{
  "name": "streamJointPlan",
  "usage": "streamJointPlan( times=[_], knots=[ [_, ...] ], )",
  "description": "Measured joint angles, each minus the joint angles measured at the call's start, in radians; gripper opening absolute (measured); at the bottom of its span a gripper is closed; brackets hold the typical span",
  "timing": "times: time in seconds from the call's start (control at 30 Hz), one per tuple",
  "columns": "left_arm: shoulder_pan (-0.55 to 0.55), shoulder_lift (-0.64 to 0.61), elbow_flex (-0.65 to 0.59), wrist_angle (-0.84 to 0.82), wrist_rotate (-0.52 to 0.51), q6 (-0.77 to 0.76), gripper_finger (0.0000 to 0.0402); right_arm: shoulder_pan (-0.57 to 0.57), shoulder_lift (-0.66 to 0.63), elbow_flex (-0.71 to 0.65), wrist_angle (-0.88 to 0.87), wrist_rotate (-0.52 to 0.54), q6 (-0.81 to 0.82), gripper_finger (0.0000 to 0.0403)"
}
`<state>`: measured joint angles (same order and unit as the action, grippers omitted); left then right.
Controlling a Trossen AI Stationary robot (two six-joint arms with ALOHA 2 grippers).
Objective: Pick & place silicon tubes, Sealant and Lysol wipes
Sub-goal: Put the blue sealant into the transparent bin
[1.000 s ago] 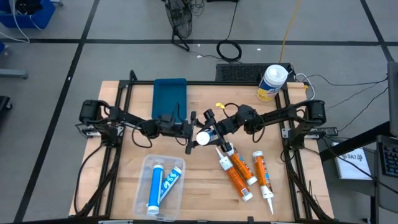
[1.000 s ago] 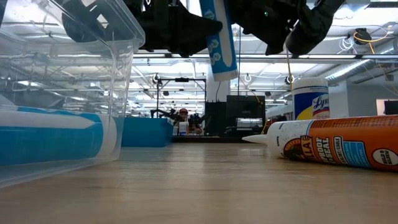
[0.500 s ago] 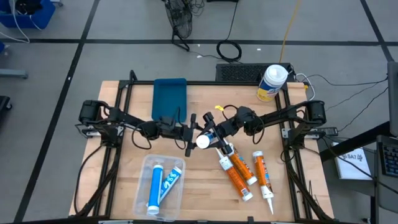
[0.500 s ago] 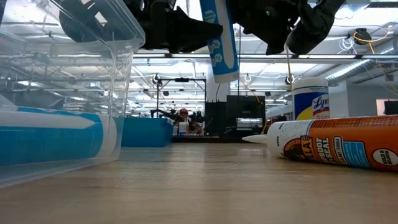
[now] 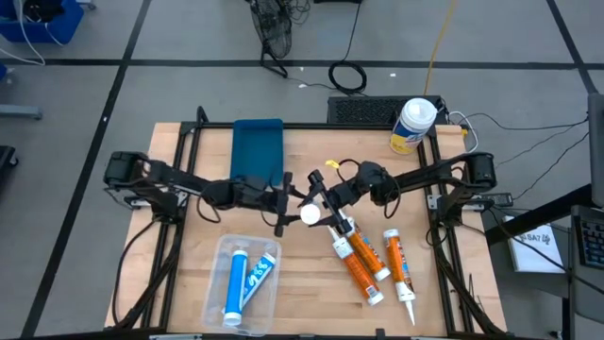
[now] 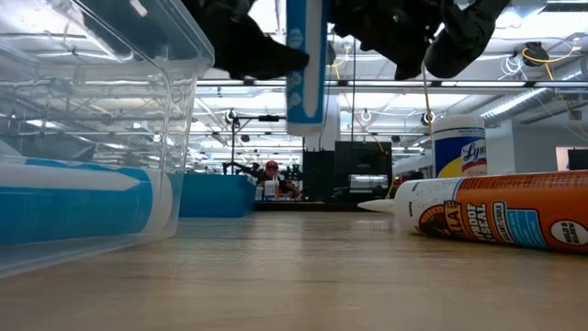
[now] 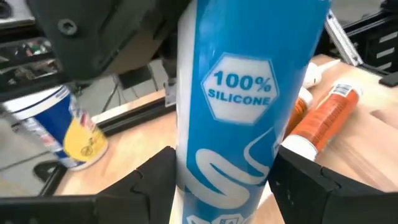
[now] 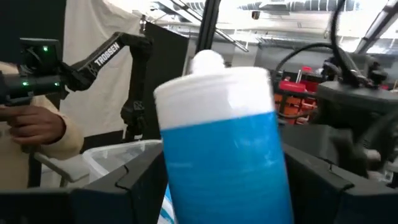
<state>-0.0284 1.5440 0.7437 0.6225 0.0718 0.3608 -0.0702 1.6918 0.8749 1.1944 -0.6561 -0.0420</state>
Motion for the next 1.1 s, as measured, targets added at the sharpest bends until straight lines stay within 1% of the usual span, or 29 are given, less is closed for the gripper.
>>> streamJointPlan(
  times=[0.07, 0.2, 0.37, 0.47, 0.57, 0.67, 0.8, 0.83, 0.87, 0.9, 0.93, 0.97, 1.0, 1.1],
  knots=[
    [-0.014, -0.049, 0.001, -0.071, -0.030, -0.002, 0.0221, -0.004, -0.013, 0.000, -0.002, 0.000, 0.004, 0.0256],
    [-0.060, -0.171, 0.001, -0.231, -0.086, -0.045, 0.0219, -0.020, -0.049, 0.001, -0.065, -0.003, -0.008, 0.0253],
    [-0.118, -0.326, 0.001, -0.416, -0.106, -0.202, 0.0216, -0.037, -0.067, 0.002, -0.129, -0.001, -0.011, 0.0255],
    [-0.164, -0.402, 0.001, -0.510, -0.146, -0.288, 0.0216, -0.038, -0.065, 0.002, -0.152, 0.008, -0.012, 0.0260],
    [-0.220, -0.447, 0.001, -0.547, -0.230, -0.302, 0.0212, -0.038, -0.064, 0.001, -0.159, 0.013, -0.010, 0.0262],
    [-0.277, -0.465, 0.001, -0.553, -0.324, -0.266, 0.0211, -0.038, -0.064, -0.002, -0.169, 0.007, 0.000, 0.0262],
    [-0.332, -0.470, 0.003, -0.563, -0.405, -0.218, 0.0202, -0.038, -0.060, -0.005, -0.197, -0.011, 0.002, 0.0262],
    [-0.339, -0.473, 0.003, -0.566, -0.411, -0.212, 0.0192, -0.038, -0.060, -0.005, -0.196, -0.011, 0.001, 0.0262],
    [-0.348, -0.474, 0.004, -0.563, -0.408, -0.206, 0.0145, -0.039, -0.061, -0.005, -0.194, -0.003, 0.000, 0.0262],
    [-0.353, -0.475, 0.004, -0.560, -0.406, -0.202, 0.0077, -0.041, -0.062, -0.004, -0.190, 0.003, 0.000, 0.0262],
    [-0.359, -0.474, 0.004, -0.560, -0.404, -0.198, 0.0035, -0.041, -0.062, -0.003, -0.191, 0.006, 0.000, 0.0262],
    [-0.363, -0.474, 0.004, -0.561, -0.405, -0.195, 0.0014, -0.042, -0.062, -0.003, -0.193, 0.006, -0.001, 0.0262],
    [-0.368, -0.474, 0.004, -0.560, -0.411, -0.192, 0.0004, -0.041, -0.062, -0.003, -0.196, 0.006, -0.003, 0.0262],
    [-0.375, -0.481, 0.004, -0.554, -0.437, -0.182, 0.0000, -0.039, -0.062, -0.003, -0.196, 0.005, 0.001, 0.0262]
  ],
)
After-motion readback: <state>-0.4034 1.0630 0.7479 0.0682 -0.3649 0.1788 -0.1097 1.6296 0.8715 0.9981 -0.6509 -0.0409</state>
